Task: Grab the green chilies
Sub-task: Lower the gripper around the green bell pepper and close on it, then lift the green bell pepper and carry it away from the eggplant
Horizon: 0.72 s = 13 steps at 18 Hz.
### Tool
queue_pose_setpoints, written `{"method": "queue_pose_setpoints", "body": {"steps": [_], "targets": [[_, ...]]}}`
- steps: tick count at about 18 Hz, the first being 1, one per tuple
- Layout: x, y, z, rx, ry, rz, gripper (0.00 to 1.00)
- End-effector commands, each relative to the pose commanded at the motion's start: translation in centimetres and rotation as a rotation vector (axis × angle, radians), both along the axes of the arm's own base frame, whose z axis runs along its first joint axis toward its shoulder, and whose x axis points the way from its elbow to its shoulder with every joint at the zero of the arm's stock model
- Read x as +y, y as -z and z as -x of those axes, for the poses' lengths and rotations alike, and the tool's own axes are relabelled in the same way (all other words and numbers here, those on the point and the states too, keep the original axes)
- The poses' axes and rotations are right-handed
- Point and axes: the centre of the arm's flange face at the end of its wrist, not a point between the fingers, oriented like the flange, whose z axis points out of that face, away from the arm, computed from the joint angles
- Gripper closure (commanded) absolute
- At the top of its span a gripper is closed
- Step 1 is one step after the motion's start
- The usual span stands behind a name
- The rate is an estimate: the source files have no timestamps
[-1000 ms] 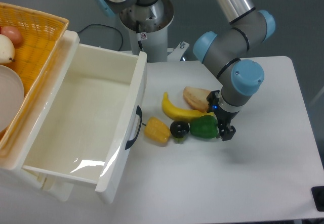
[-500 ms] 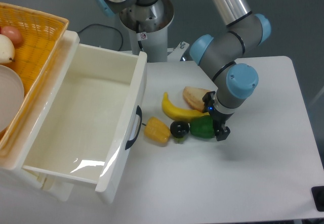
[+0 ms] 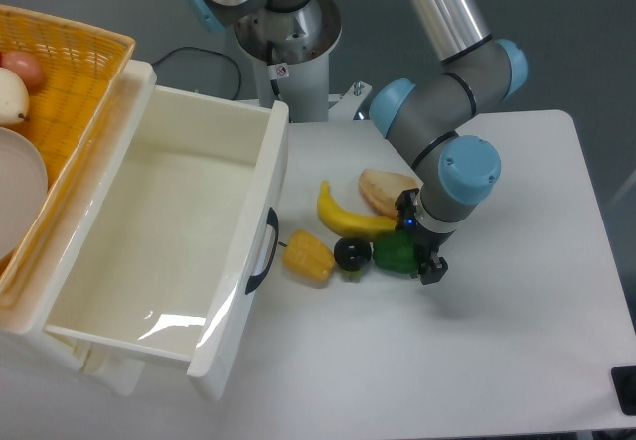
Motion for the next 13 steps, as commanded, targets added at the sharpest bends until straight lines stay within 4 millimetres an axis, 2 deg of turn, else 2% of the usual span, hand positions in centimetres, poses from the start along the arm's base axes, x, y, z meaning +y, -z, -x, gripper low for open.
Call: {"method": "queue_pose_setpoints", "body": {"steps": [1, 3, 7, 10, 13], "targets": [[-0.1, -0.1, 0.1, 0.006, 0.001, 0.009, 0.28], [-0.3, -0.1, 0.3, 0.018, 0.001, 0.029, 0.37], [-0.5, -1.4, 1.3, 0.041, -0.054, 0.022, 0.44], [-1.4, -2.7, 3.0, 0.064, -0.129, 0.013, 0.46], [-2.5, -5.0, 5.4, 0.106, -0.198, -0.007, 0.46]]}}
